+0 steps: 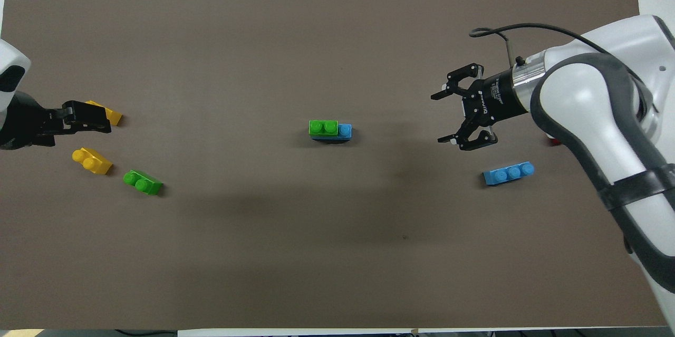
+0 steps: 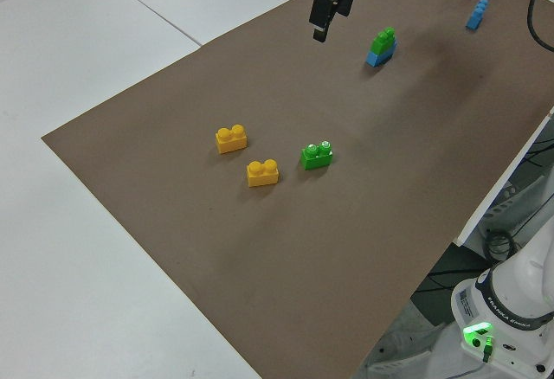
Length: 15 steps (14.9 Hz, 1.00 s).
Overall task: Remove green block with left arm and hold with right
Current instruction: 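Move the right gripper to the blue end while the left gripper approaches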
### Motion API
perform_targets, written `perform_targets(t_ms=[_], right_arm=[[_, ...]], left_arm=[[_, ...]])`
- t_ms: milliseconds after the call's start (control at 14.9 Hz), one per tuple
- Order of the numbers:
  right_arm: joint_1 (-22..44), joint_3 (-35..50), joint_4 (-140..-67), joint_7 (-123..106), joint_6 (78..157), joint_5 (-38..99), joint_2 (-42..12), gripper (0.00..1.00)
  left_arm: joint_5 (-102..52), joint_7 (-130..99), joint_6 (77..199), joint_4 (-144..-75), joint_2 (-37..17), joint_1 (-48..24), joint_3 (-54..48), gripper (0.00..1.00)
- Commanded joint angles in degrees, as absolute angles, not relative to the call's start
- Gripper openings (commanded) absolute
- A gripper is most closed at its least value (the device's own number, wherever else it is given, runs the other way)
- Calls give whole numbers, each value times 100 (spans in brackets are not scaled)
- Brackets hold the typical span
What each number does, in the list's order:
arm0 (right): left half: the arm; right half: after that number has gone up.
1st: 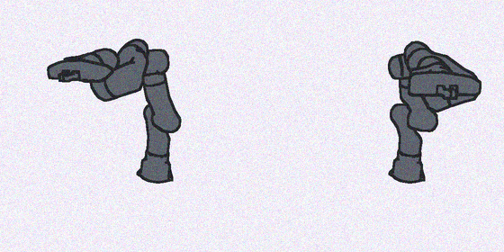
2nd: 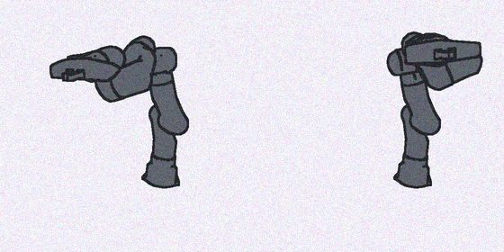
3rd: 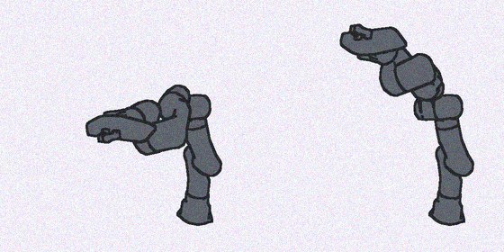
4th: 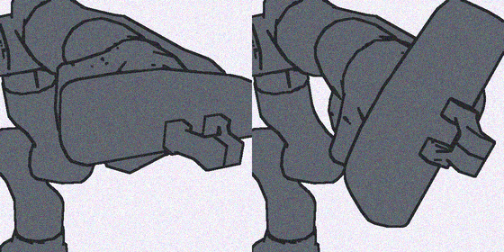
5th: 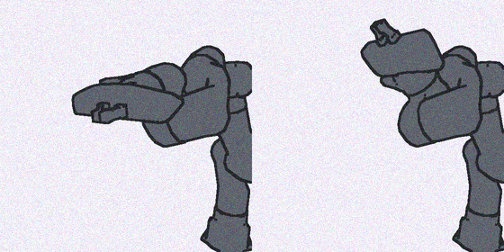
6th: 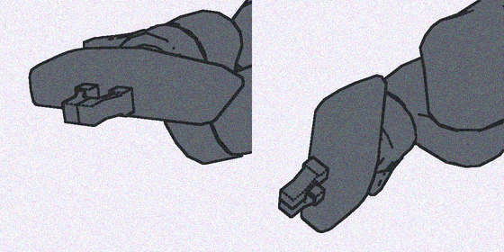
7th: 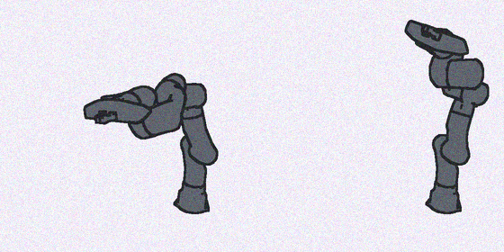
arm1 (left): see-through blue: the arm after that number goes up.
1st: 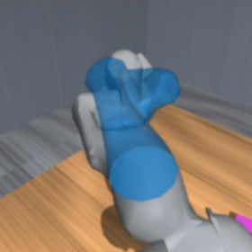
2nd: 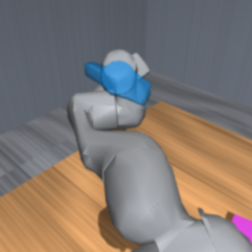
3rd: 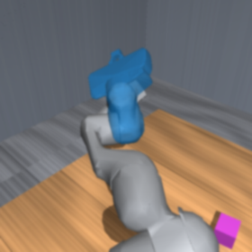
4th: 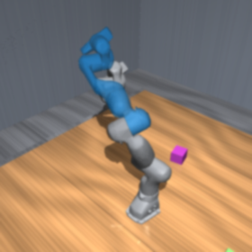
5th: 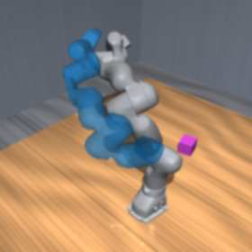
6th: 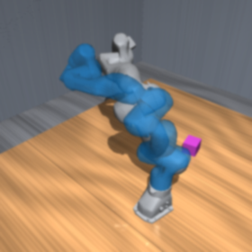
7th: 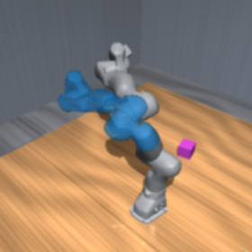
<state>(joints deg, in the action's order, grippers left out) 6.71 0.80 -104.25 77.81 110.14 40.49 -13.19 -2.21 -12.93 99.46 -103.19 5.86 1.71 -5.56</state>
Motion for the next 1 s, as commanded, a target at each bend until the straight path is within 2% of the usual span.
perform_targets(t_ms=[0, 670, 938], right_arm=[[887, 70, -10747, 7884, 11573, 4324, -1310, 95], [1704, 70, -11057, 7893, 12901, 4807, -1757, 95], [2003, 70, -11022, 7901, 13446, 4992, -2021, 95]], left_arm=[[-290, -1870, 10002, -10529, 747, 18, -536, 100], [-290, -5533, 10880, -11074, 791, -887, -536, 100], [-290, -7387, 11381, -11197, 572, -1326, -527, 100]])
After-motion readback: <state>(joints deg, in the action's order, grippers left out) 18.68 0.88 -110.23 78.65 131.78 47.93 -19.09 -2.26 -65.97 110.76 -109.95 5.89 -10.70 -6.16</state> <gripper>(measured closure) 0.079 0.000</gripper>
